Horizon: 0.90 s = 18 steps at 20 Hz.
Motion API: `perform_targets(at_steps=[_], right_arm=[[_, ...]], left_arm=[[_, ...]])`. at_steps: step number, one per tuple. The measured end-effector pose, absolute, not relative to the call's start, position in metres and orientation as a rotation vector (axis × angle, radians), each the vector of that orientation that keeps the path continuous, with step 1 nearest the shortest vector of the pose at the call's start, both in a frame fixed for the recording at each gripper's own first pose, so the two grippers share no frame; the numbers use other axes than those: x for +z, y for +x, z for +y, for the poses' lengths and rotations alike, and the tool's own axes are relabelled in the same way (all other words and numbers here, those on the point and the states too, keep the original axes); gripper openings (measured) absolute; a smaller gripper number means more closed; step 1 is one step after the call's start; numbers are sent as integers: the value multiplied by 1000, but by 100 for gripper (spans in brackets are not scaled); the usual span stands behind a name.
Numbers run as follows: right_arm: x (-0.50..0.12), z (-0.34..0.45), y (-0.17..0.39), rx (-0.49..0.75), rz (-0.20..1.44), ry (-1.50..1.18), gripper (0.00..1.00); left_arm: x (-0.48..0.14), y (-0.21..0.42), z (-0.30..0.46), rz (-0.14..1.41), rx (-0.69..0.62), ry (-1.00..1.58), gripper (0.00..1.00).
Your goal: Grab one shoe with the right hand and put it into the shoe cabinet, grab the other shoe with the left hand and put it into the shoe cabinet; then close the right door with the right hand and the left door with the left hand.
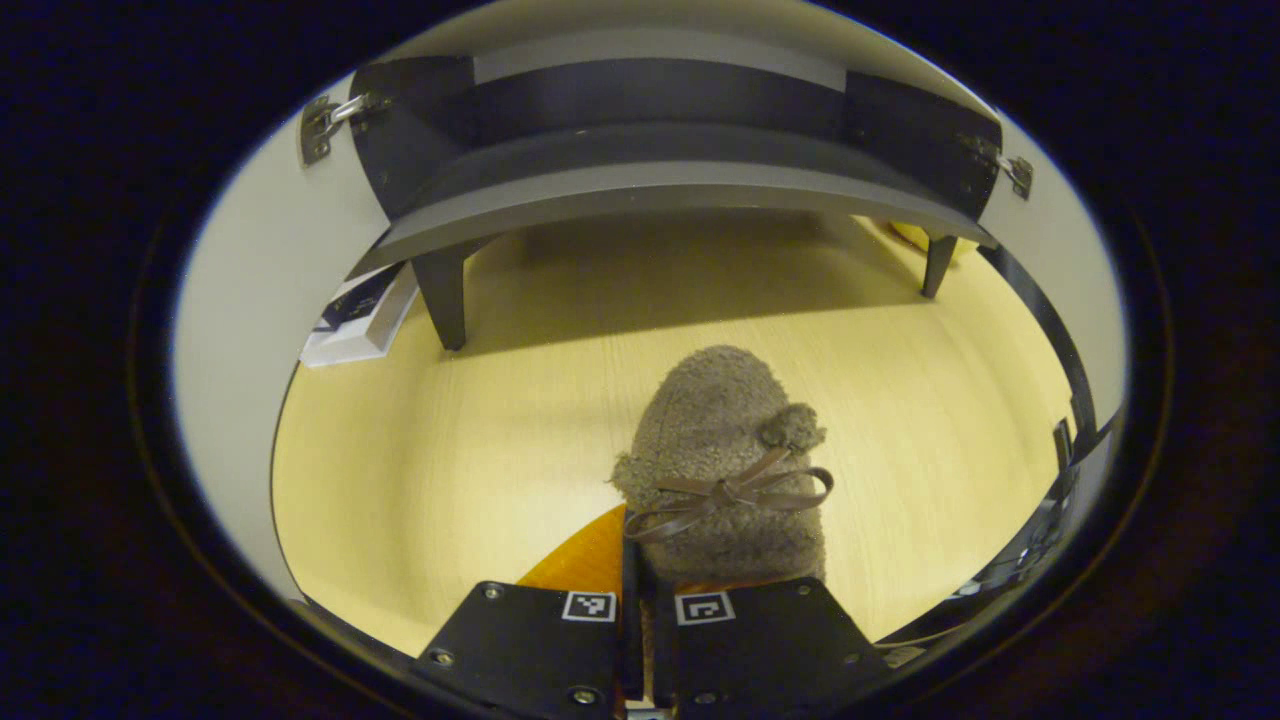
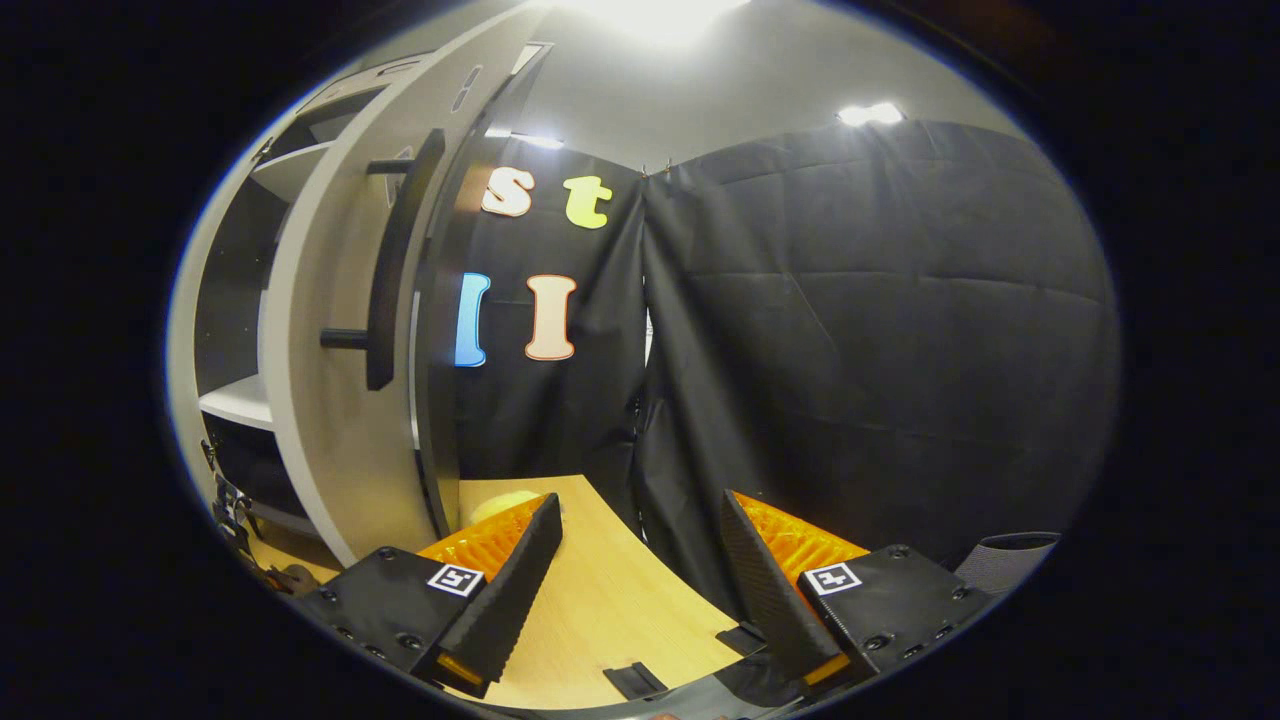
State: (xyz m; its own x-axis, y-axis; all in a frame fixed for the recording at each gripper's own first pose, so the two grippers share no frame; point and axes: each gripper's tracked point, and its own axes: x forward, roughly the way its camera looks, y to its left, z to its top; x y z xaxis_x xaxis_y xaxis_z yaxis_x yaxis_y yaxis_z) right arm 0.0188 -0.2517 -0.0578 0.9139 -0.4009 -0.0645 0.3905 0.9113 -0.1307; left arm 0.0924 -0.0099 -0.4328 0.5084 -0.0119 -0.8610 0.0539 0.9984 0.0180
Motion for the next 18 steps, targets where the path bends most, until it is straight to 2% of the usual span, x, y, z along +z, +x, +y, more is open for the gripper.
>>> perform_targets(at_steps=[2,4,9,18], right_arm=[[-68,-257,29,-390,108,-92,98],[-76,-258,34,-371,126,-68,100],[-92,-254,41,-335,175,-54,98],[-96,-248,47,-303,189,-38,100]], left_arm=[[-430,88,-11,1017,-48,20,7],[-425,87,-7,1013,-44,-22,1],[-391,88,21,954,-27,-79,2],[-363,76,62,745,-23,-156,1]])
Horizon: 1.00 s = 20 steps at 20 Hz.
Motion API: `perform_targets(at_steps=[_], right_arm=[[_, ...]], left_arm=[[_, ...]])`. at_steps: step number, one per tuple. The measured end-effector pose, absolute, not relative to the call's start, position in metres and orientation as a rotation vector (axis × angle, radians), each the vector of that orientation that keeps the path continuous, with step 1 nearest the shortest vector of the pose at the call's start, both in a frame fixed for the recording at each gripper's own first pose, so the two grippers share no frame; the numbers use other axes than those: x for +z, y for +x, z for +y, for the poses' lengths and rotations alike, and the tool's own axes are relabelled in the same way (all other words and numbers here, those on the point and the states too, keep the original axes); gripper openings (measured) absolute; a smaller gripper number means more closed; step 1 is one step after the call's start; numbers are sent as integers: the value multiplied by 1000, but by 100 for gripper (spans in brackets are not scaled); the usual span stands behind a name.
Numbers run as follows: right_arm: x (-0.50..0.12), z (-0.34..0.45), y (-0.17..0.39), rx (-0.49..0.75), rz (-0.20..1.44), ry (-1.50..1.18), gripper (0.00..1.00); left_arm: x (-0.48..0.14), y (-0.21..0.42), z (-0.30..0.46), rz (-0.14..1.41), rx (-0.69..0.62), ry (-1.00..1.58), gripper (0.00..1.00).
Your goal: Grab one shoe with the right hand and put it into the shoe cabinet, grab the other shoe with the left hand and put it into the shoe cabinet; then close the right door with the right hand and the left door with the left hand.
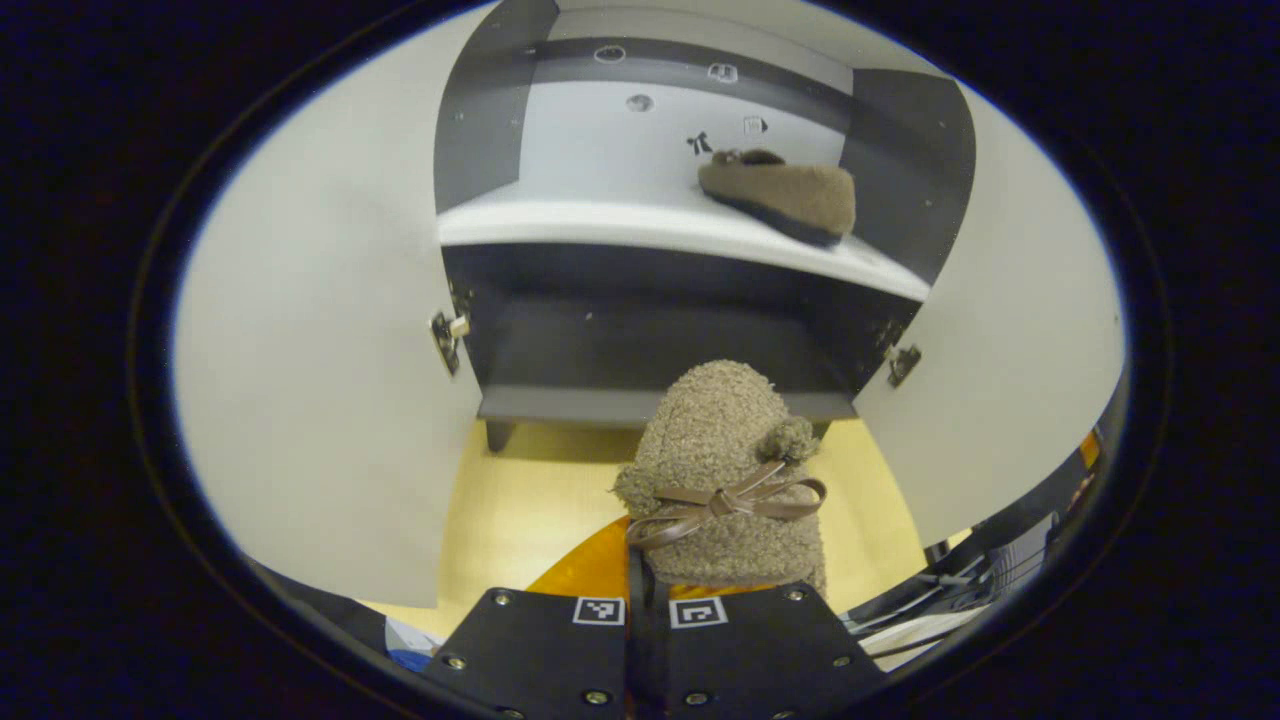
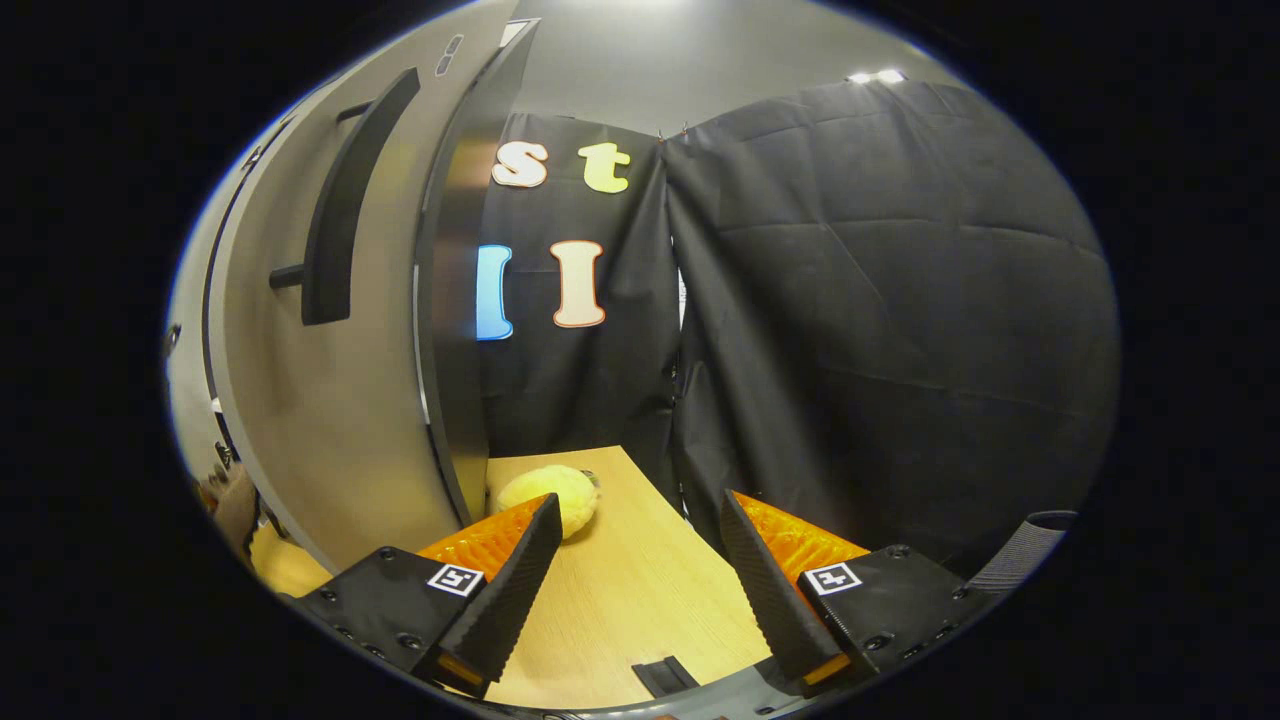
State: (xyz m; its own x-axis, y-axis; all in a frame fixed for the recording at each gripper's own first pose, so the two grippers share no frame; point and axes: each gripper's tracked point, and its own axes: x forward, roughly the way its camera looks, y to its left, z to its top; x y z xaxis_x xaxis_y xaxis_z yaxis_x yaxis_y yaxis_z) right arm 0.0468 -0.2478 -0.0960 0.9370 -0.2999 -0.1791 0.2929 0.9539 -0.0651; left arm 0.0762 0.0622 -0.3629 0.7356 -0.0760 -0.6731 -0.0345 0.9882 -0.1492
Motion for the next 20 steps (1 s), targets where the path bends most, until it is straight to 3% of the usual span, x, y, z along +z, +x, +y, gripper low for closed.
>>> perform_targets(at_steps=[13,20], right_arm=[[-95,-250,42,-334,191,6,97],[-89,-265,44,-373,183,11,97]], left_arm=[[-357,92,61,437,8,-143,1],[-320,90,60,312,64,-98,1]])
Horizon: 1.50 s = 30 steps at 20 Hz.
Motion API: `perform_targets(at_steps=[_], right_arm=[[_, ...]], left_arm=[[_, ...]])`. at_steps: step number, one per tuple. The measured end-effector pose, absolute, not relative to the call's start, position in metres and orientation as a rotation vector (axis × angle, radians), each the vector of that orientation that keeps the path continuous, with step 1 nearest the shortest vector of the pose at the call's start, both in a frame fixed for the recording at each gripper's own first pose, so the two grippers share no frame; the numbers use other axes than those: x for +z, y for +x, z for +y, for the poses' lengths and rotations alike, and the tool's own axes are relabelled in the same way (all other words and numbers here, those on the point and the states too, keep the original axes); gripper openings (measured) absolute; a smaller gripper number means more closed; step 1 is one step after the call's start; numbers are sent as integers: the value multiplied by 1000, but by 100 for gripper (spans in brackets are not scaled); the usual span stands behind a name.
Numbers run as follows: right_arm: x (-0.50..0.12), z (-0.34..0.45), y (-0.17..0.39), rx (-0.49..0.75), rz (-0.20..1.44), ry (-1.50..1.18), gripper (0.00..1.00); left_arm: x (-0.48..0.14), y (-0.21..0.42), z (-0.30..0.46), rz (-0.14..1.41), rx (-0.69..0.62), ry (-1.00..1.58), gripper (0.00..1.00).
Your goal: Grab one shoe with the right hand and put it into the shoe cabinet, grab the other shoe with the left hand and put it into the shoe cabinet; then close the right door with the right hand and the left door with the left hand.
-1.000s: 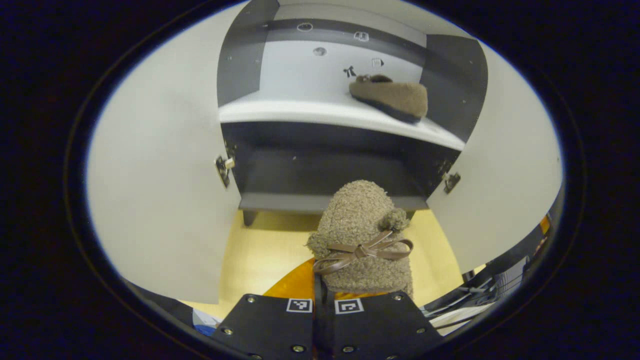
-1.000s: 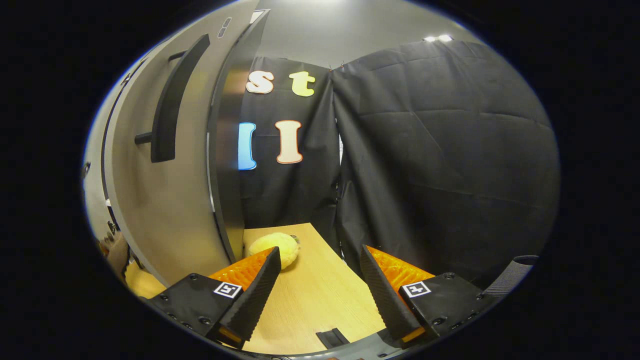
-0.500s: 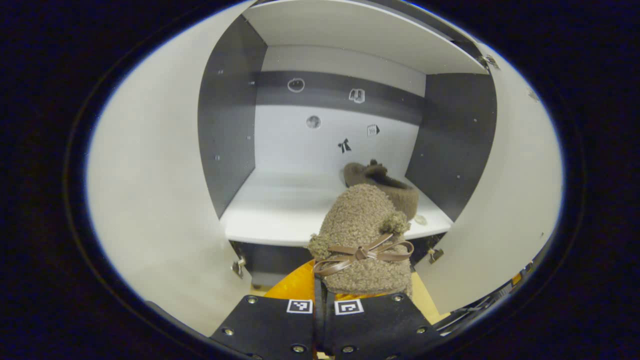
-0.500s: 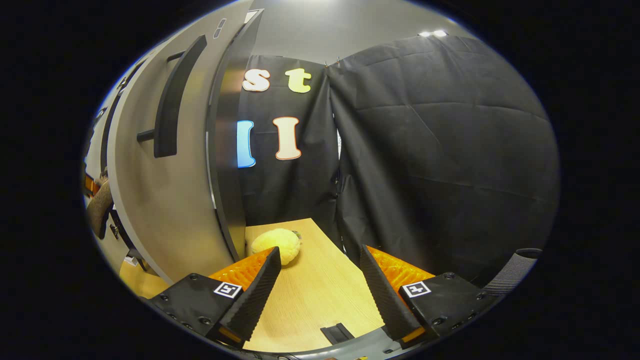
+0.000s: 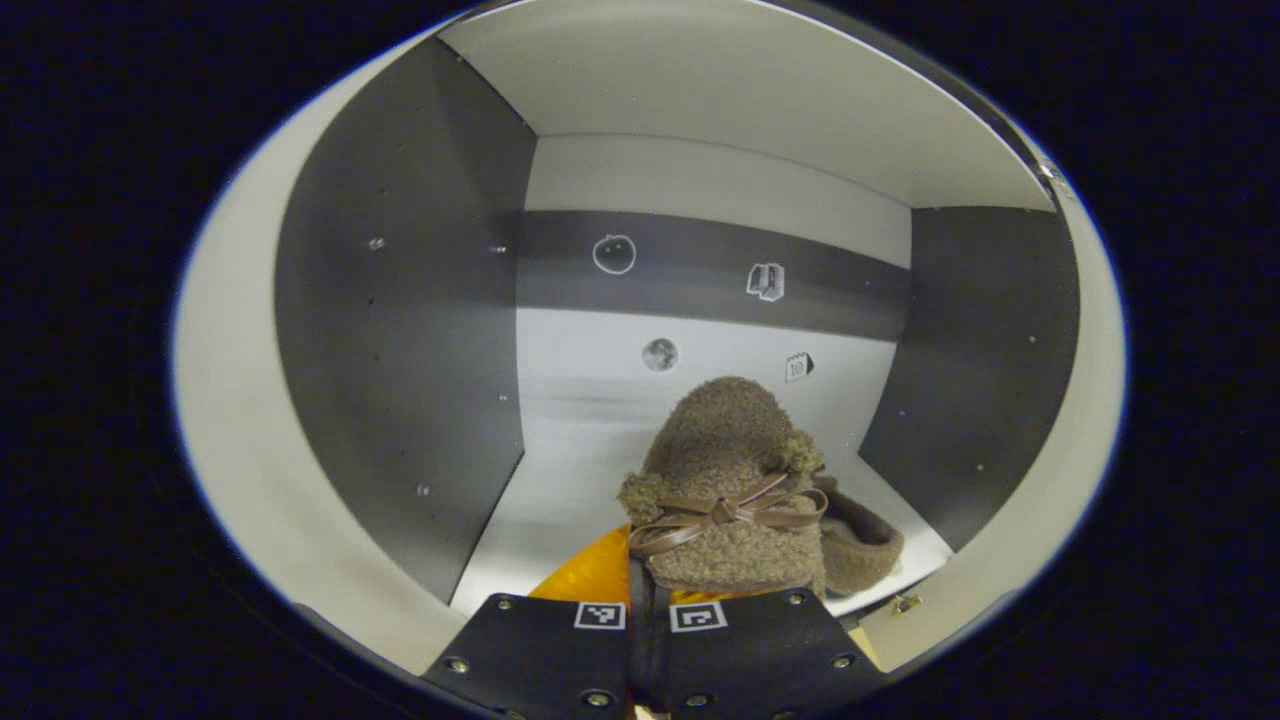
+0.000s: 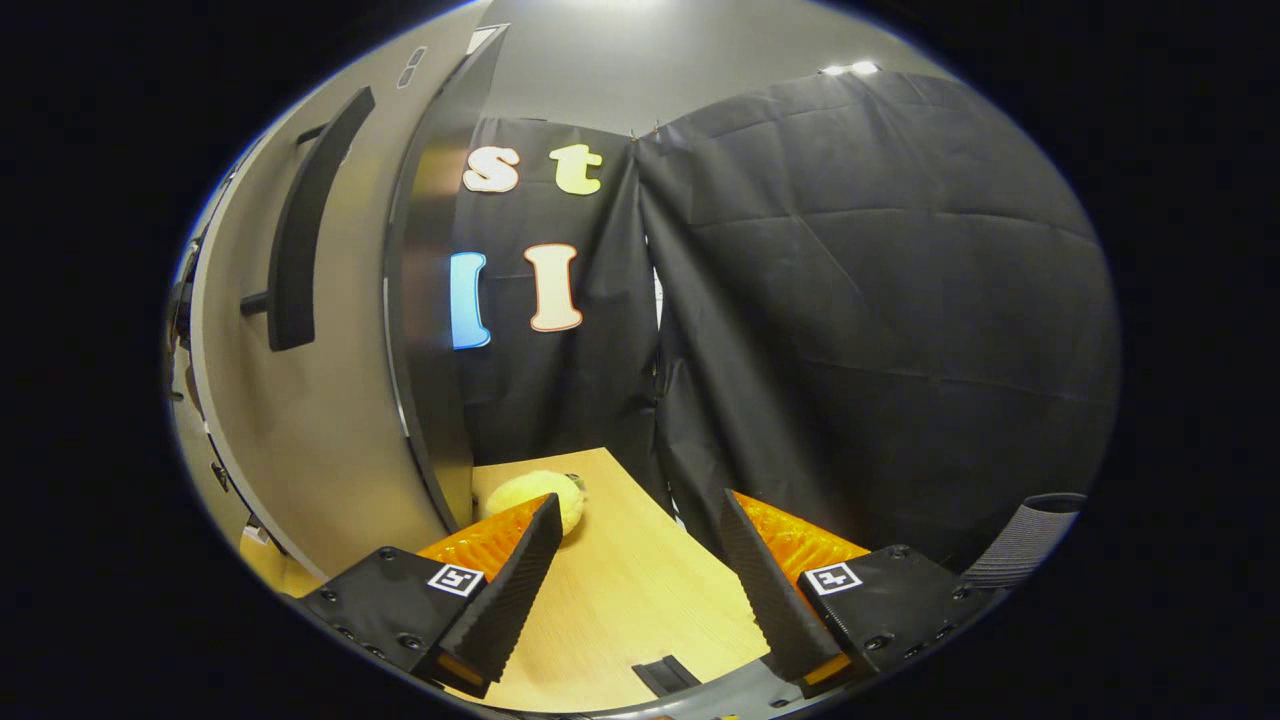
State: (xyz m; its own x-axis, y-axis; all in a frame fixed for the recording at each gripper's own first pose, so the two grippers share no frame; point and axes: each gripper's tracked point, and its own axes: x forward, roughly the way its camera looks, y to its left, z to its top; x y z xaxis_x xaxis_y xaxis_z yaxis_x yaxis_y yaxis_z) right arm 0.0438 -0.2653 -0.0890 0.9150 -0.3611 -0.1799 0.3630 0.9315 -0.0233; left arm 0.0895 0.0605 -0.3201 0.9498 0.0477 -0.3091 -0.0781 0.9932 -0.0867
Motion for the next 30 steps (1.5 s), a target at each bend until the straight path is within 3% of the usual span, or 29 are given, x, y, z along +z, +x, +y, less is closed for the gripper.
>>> perform_targets(at_steps=[14,17,18,20,23,26,27,29,30], right_arm=[[-103,-290,35,-452,209,76,98],[-104,-283,40,-426,221,70,98],[-104,-280,42,-417,223,65,98],[-102,-275,45,-401,222,56,98],[-100,-270,45,-384,219,48,98],[-95,-268,44,-379,209,44,98],[-92,-268,42,-383,205,44,98],[-82,-266,37,-382,187,51,98],[-74,-265,35,-380,170,47,98]], left_arm=[[-341,98,58,317,116,-4,3],[-345,89,52,338,94,10,15],[-351,86,51,360,83,23,39],[-353,78,54,368,85,70,31],[-333,56,57,345,75,131,89],[-308,26,51,288,64,124,88],[-297,14,51,264,67,138,93],[-276,-13,50,213,82,144,88],[-265,-26,45,181,72,127,93]])
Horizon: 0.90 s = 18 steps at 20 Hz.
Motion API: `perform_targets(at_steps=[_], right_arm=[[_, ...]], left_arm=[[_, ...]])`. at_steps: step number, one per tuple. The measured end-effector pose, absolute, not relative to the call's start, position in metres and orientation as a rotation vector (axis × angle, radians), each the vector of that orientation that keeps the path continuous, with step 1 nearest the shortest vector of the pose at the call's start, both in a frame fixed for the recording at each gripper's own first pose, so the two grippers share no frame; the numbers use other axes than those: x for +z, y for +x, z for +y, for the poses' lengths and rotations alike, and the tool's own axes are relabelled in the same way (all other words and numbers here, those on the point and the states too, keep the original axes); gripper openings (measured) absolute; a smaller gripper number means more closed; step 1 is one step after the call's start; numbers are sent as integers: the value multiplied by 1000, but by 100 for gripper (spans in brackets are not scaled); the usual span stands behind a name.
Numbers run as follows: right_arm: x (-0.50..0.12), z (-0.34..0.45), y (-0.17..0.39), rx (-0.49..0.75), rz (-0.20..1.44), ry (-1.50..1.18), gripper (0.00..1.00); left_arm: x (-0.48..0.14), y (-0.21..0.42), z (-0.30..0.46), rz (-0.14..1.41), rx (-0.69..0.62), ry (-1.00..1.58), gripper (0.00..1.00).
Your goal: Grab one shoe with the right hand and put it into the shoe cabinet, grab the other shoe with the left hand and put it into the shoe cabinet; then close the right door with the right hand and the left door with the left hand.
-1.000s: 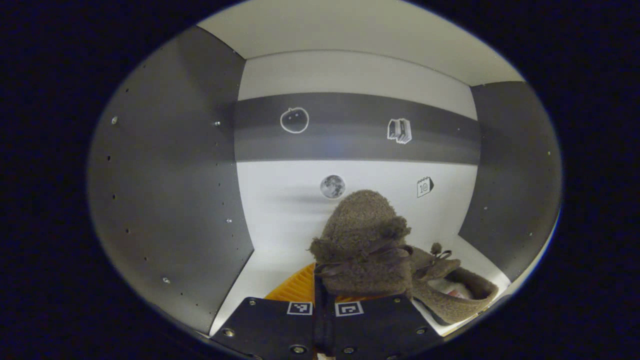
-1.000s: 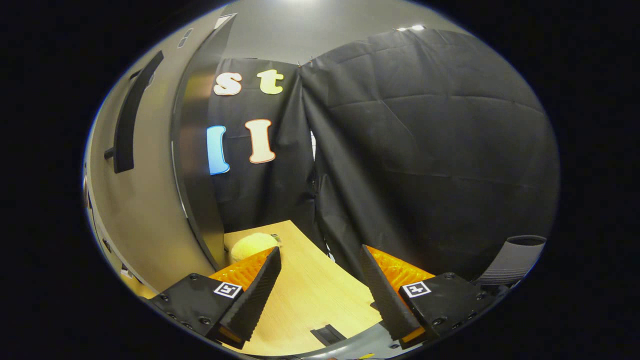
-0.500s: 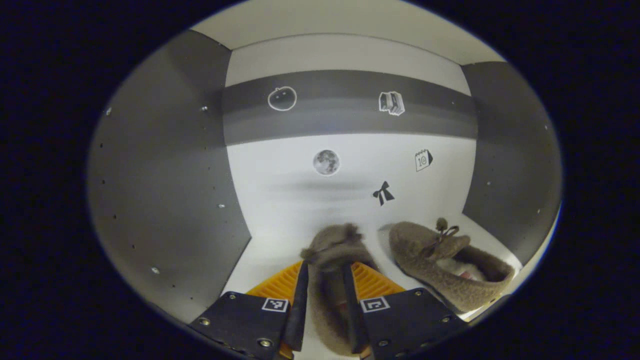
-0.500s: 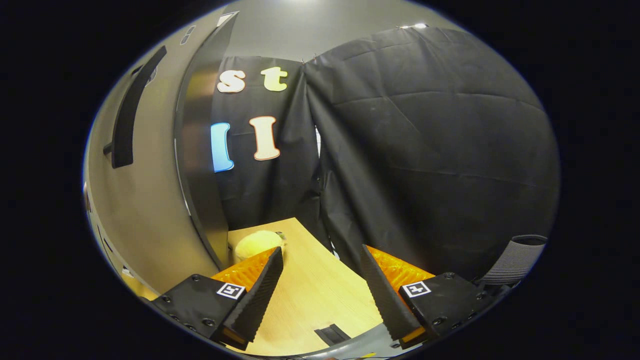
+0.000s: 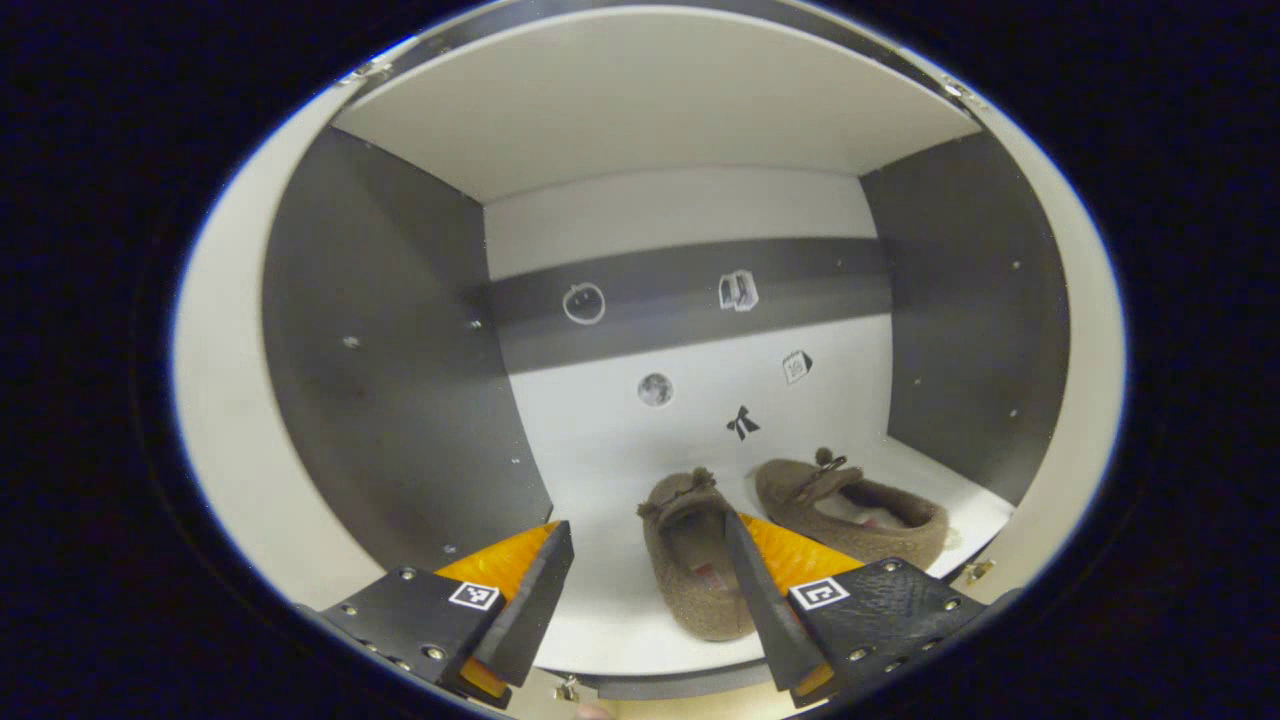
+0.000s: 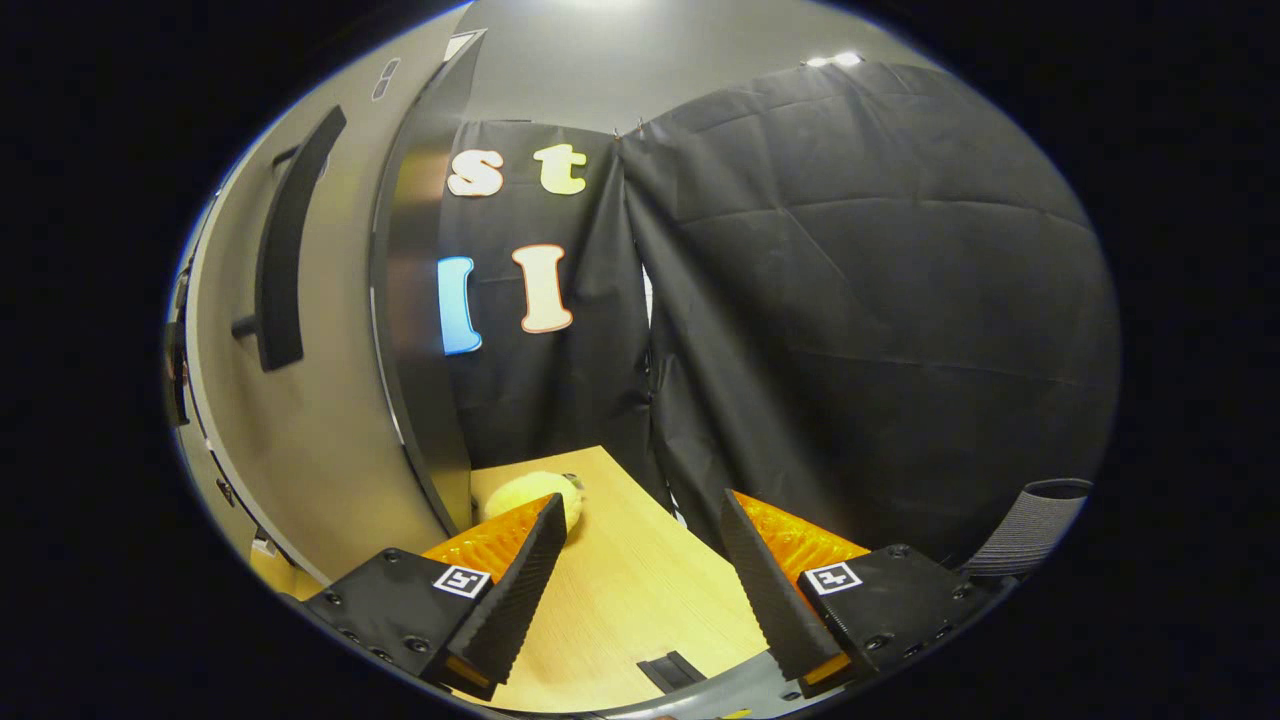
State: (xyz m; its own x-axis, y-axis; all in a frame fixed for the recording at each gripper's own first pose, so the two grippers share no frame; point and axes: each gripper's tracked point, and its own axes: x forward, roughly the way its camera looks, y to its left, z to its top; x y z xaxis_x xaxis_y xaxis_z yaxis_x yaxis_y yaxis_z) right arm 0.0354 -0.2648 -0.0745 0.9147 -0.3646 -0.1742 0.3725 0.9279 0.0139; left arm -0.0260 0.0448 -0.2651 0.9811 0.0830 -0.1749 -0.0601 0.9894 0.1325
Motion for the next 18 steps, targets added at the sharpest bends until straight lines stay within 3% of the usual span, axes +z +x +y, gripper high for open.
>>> perform_targets(at_steps=[8,12,17,18], right_arm=[[-31,-257,2,-408,120,-20,99],[-21,-244,-21,-414,106,2,94],[3,-216,-33,-408,71,0,98],[7,-213,-35,-398,66,-16,93]], left_arm=[[-218,-165,39,30,123,182,92],[-249,-216,22,87,54,119,93],[-276,-263,22,81,8,69,93],[-284,-272,24,85,7,57,93]])
